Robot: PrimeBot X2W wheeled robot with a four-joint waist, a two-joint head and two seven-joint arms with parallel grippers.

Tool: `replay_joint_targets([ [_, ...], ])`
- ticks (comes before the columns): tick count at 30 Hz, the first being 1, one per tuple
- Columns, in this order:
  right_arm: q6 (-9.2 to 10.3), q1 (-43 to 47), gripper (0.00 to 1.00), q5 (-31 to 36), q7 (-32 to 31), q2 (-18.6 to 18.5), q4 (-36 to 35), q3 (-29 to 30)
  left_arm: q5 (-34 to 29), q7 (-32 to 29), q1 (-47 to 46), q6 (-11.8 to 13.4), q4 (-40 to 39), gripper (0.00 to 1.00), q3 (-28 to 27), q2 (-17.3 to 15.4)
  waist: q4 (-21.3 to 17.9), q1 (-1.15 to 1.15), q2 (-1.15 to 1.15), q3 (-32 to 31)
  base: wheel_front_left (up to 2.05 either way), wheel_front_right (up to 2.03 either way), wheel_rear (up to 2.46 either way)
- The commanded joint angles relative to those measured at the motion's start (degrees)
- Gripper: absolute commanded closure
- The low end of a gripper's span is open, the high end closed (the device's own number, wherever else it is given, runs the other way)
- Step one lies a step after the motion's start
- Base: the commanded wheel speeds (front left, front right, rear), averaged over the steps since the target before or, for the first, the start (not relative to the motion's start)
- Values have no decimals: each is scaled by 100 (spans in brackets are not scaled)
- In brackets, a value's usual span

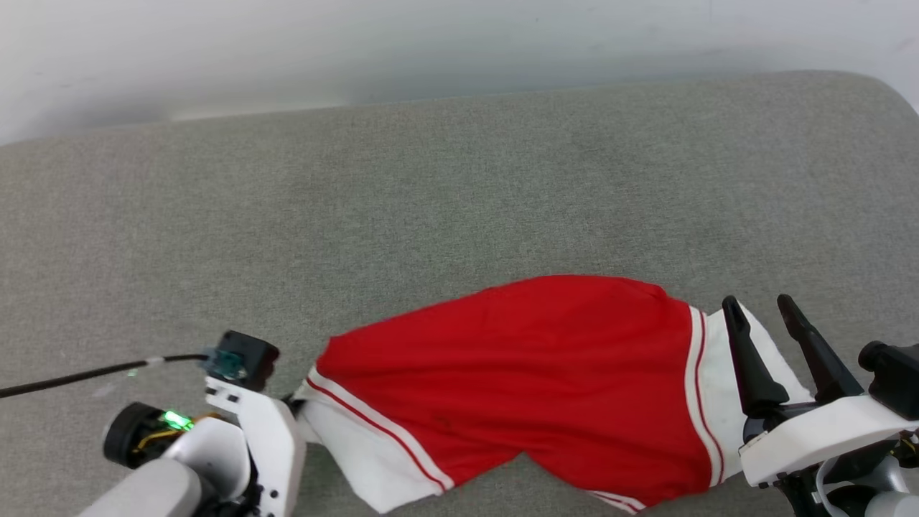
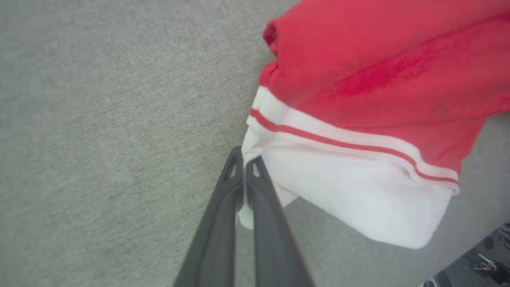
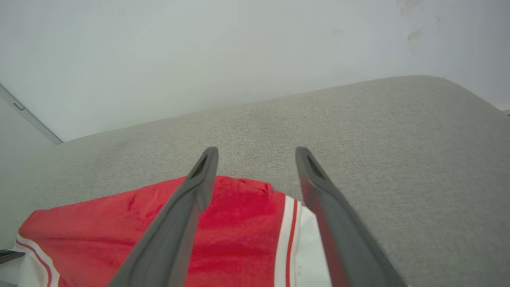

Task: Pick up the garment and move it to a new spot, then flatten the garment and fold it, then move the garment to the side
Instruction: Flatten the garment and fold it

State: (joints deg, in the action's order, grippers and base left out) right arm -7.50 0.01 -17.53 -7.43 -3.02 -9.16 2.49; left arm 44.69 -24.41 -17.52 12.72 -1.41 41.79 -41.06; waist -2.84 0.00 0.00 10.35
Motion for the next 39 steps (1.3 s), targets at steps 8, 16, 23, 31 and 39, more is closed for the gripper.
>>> replay_joint_targets([
  [8, 2, -119, 0, -59, 18, 19, 86, 49, 288, 314, 210, 169, 137, 100, -372, -5, -40, 0, 0, 139, 0, 0, 0],
  [16, 2, 44, 0, -58, -29, 18, 216, 338, 280, 1200, 395, 356, 236, 0, -663, 326, -12, 0, 0, -33, 0, 0, 0],
  [23, 2, 192, 0, -193, -511, -4, 461, 827, 27, 2547, 641, 677, -37, 0, -1089, 571, 78, 0, 0, -293, 0, 0, 0],
  [31, 2, 310, 0, -500, -2057, -575, 1081, 1255, -258, 3509, 954, 1100, -594, 0, -1367, 809, 257, 0, 0, -486, 0, 0, 0],
  [39, 2, -10, 0, -717, -3485, -1015, 1700, 1118, -453, 3705, 936, 1255, -1020, 0, -1373, 898, 558, 0, 0, -282, 0, 0, 0],
])
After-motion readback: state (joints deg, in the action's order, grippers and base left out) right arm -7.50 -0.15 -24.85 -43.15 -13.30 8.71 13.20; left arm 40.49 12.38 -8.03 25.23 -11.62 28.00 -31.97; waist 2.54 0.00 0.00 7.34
